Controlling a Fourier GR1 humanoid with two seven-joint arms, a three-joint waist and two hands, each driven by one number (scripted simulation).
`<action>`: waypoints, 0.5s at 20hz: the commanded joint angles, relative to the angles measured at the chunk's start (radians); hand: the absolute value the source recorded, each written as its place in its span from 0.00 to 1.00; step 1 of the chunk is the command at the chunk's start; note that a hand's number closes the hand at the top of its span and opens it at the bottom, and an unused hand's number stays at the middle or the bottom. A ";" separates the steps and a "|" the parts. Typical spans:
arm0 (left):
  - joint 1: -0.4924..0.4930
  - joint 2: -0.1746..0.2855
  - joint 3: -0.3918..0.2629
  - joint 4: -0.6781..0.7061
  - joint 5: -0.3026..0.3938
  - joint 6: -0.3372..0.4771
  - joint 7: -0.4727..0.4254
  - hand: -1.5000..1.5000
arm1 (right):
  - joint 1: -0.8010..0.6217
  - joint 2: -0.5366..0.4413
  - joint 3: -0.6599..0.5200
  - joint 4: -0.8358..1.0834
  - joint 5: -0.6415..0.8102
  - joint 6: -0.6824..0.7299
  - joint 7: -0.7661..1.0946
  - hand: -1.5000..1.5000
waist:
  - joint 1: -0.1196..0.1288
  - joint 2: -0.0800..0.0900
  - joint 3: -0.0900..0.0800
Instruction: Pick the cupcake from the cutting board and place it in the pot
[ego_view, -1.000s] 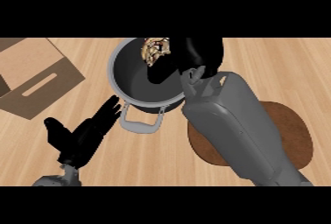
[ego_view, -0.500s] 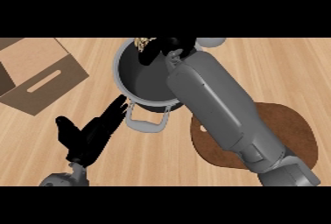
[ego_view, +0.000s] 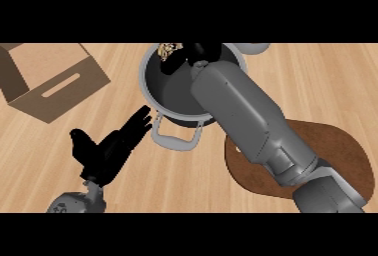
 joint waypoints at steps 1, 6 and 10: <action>0.019 -0.024 -0.036 -0.009 -0.010 -0.003 -0.004 0.50 | 0.008 0.000 -0.031 0.071 -0.111 -0.092 -0.059 0.00 | 0.025 0.008 0.000; -0.060 -0.038 -0.019 0.031 -0.005 -0.008 -0.005 0.50 | 0.047 0.000 -0.094 0.013 -0.302 -0.158 -0.214 0.00 | 0.037 0.018 0.002; -0.026 -0.019 -0.035 -0.003 -0.015 -0.015 0.012 0.50 | 0.070 0.000 -0.100 0.036 -0.392 -0.218 -0.327 0.00 | 0.060 0.018 0.002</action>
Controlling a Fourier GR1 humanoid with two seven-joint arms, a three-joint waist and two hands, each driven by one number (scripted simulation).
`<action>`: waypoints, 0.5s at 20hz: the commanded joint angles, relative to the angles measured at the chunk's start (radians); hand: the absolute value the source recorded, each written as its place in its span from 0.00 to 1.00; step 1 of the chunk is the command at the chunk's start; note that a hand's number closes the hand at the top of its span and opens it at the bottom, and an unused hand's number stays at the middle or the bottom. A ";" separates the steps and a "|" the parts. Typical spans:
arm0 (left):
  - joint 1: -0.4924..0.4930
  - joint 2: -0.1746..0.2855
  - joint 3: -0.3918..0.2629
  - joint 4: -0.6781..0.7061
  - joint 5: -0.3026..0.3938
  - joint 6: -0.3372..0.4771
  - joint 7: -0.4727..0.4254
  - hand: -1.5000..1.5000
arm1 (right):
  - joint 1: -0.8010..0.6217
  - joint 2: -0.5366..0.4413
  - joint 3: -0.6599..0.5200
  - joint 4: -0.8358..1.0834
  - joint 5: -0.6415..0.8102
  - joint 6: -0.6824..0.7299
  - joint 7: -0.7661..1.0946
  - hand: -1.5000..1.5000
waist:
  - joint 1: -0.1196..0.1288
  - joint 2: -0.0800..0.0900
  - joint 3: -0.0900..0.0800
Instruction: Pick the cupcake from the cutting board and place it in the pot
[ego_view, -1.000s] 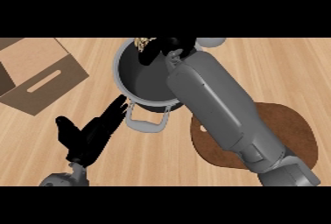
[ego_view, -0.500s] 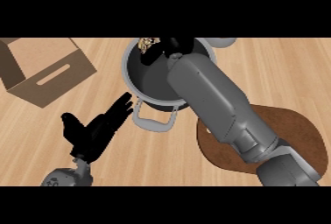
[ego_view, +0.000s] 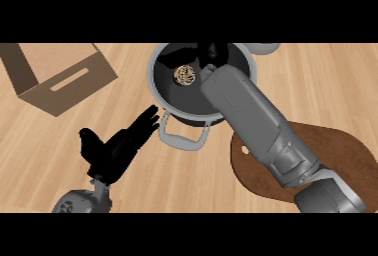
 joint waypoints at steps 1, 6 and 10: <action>0.015 -0.019 -0.009 0.017 0.000 0.001 -0.012 0.50 | 0.006 0.000 -0.027 0.008 -0.116 -0.047 -0.128 0.00 | -0.004 -0.001 0.000; 0.007 -0.012 0.010 0.034 -0.016 0.012 -0.024 0.50 | 0.010 0.000 -0.002 0.082 -0.147 -0.177 -0.229 0.00 | -0.023 -0.005 -0.001; -0.009 -0.016 0.021 0.011 -0.013 0.031 0.011 0.50 | 0.040 0.000 0.025 0.103 -0.206 -0.238 -0.284 0.00 | -0.043 -0.015 0.000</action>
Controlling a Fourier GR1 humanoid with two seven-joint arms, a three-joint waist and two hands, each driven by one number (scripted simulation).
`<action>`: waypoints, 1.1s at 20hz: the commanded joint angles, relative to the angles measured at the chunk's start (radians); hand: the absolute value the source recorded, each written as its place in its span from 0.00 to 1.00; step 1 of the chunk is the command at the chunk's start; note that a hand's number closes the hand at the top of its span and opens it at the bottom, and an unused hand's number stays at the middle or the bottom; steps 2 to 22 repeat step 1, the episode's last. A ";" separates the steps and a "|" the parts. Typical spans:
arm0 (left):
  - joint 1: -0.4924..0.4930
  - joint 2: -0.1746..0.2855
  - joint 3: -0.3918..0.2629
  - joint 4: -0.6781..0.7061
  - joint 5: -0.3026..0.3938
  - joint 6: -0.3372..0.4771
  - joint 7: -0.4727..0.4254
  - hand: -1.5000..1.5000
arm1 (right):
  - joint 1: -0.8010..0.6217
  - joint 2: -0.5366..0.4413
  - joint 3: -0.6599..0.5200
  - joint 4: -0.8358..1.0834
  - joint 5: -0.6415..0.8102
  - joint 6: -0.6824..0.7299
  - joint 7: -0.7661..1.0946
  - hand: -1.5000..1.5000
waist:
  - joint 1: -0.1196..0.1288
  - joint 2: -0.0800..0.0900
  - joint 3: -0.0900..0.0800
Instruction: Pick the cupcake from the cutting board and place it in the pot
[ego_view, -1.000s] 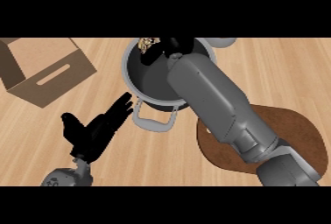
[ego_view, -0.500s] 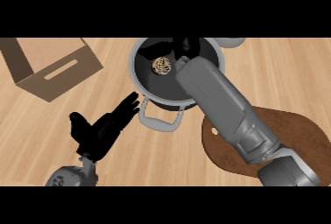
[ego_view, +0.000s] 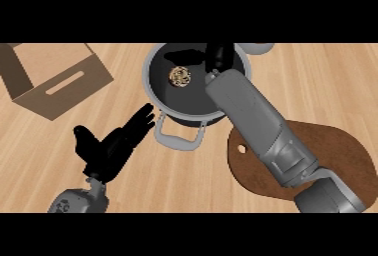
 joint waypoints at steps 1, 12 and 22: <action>0.006 -0.031 -0.014 -0.013 -0.021 0.038 0.009 0.50 | -0.030 0.000 0.005 0.061 -0.050 -0.032 -0.047 0.00 | -0.030 -0.009 0.000; 0.006 -0.031 -0.014 -0.013 -0.021 0.038 0.009 0.50 | -0.030 0.000 0.005 0.061 -0.050 -0.032 -0.047 0.00 | -0.030 -0.009 0.000; 0.006 -0.031 -0.014 -0.013 -0.021 0.038 0.009 0.50 | -0.030 0.000 0.005 0.061 -0.050 -0.032 -0.047 0.00 | -0.030 -0.009 0.000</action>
